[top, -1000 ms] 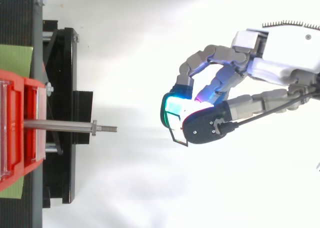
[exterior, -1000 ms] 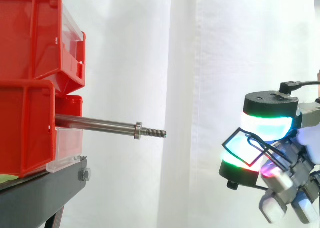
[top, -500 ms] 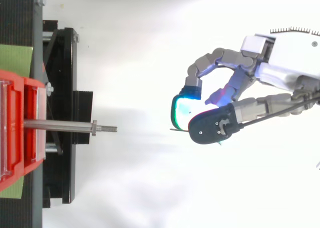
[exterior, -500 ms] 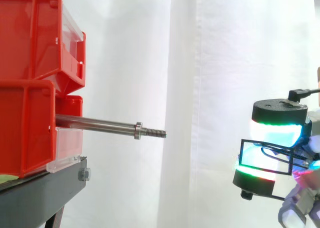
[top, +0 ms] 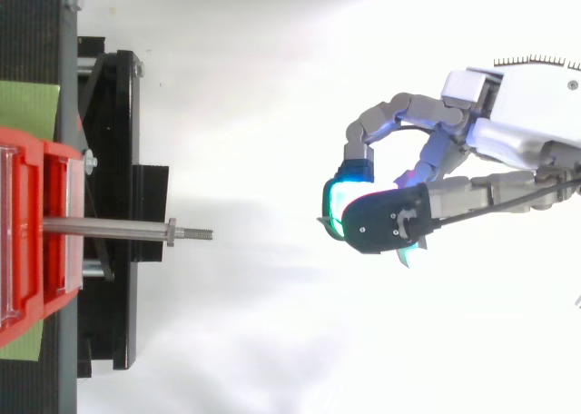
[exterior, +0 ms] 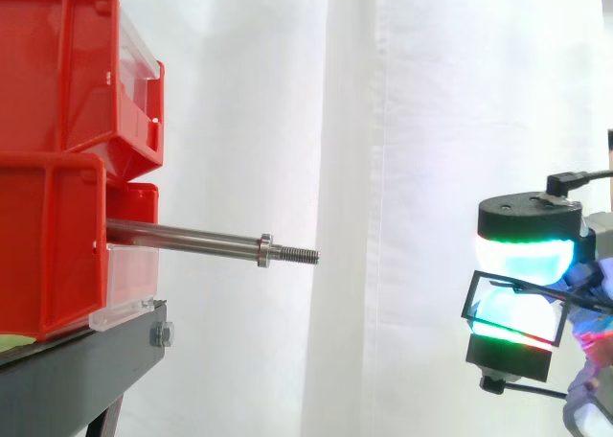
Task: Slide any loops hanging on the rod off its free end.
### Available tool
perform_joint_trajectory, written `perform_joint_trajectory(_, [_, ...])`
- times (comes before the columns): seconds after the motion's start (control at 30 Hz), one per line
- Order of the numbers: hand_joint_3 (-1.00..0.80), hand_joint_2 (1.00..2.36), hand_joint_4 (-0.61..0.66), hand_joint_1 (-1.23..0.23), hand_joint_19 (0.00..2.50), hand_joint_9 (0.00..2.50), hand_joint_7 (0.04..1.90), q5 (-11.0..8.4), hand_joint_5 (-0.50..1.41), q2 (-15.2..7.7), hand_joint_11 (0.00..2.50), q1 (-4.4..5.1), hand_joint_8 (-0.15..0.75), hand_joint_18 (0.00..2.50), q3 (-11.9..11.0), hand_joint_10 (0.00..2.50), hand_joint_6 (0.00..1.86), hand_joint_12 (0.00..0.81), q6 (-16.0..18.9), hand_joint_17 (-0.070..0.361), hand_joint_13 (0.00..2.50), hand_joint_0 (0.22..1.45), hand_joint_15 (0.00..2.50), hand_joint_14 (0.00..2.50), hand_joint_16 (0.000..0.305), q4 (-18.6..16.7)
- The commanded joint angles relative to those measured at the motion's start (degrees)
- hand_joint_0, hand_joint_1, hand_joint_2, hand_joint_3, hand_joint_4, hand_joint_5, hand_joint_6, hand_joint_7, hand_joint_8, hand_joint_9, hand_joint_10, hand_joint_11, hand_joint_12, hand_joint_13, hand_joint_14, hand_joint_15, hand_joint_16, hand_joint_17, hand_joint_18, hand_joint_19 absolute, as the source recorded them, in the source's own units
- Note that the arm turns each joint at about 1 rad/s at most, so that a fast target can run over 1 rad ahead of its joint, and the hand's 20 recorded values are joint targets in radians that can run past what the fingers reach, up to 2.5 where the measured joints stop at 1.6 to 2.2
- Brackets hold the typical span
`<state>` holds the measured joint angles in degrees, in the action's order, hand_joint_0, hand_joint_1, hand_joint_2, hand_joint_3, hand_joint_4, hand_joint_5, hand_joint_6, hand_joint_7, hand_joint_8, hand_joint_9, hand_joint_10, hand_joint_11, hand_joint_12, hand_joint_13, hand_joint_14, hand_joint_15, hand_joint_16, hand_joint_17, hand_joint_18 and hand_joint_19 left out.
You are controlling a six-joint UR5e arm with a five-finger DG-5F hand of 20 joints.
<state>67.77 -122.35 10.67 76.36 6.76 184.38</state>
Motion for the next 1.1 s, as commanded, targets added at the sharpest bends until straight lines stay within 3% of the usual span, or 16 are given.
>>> perform_joint_trajectory(0.0, [-0.12, 1.01, 0.0, -0.81, 0.56, 1.3, 1.07, -0.01, -0.12, 0.01, 0.73, 0.05, 0.309, 1.05, -0.07, 0.02, 0.92, 0.377, 0.36, 0.122, 1.01, 0.62, 0.37, 0.01, 0.054, 0.45])
perform_joint_trajectory(0.17, [-0.2, 1.02, -0.06, -0.82, 0.58, 1.24, 1.05, -0.01, -0.14, -0.08, 0.76, 0.05, 0.278, 0.96, 0.02, 0.02, 0.93, 0.345, 0.62, 0.107, 0.96, 0.66, 0.39, 0.01, 0.047, 0.45])
perform_joint_trajectory(0.27, [-0.36, 1.01, -0.03, -0.82, 0.59, 1.24, 1.03, -0.01, -0.14, 0.01, 0.76, 0.05, 0.266, 0.95, 0.02, 0.02, 0.93, 0.335, 0.62, 0.103, 0.94, 0.68, 0.38, 0.01, 0.046, 0.45])
perform_joint_trajectory(0.4, [-0.44, 1.0, 0.04, -0.74, 0.62, 1.33, 1.06, -0.01, -0.12, 0.01, 0.71, 0.05, 0.273, 0.95, -0.07, 0.02, 0.91, 0.327, 0.62, 0.101, 0.97, 0.63, 0.38, 0.01, 0.045, 0.45])
perform_joint_trajectory(0.47, [-0.44, 1.0, 0.04, -0.72, 0.64, 1.37, 1.07, -0.01, -0.11, 0.01, 0.71, 0.05, 0.273, 0.96, 0.02, 0.03, 0.91, 0.328, 0.62, 0.101, 0.99, 0.62, 0.39, 0.01, 0.045, 0.54])
perform_joint_trajectory(0.53, [-0.41, 1.01, 0.02, -0.58, 0.65, 1.41, 1.07, -0.01, -0.1, 0.01, 0.67, -0.04, 0.282, 0.97, 0.02, 0.03, 0.89, 0.327, 0.62, 0.102, 1.01, 0.6, 0.39, 0.01, 0.045, 0.63])
perform_joint_trajectory(0.6, [-0.34, 1.01, 0.02, -0.57, 0.65, 1.31, 1.07, -0.01, -0.11, 0.01, 0.65, 0.05, 0.279, 0.97, -0.07, 0.02, 0.88, 0.339, 0.53, 0.104, 1.01, 0.6, 0.39, 0.02, 0.046, 0.63])
perform_joint_trajectory(0.73, [-0.21, 1.02, -0.02, -0.81, 0.59, 1.16, 0.96, -0.01, -0.16, 0.01, 0.69, 0.05, 0.265, 0.95, -0.86, 0.02, 0.92, 0.343, 0.45, 0.108, 0.94, 0.64, 0.38, 0.01, 0.048, 0.63])
perform_joint_trajectory(0.93, [-0.35, 1.01, -0.07, -0.89, 0.55, 1.13, 0.92, -0.01, -0.18, 0.01, 0.74, 0.05, 0.245, 0.91, -1.65, 0.02, 0.94, 0.326, 0.62, 0.103, 0.91, 0.73, 0.36, 0.01, 0.046, 1.68])
perform_joint_trajectory(1.07, [-0.49, 1.0, -0.04, -0.84, 0.56, 1.21, 0.94, -0.01, -0.17, 0.01, 0.73, 0.05, 0.252, 0.92, -1.92, 0.02, 0.93, 0.323, 0.89, 0.1, 0.94, 0.7, 0.37, 0.01, 0.045, 3.0])
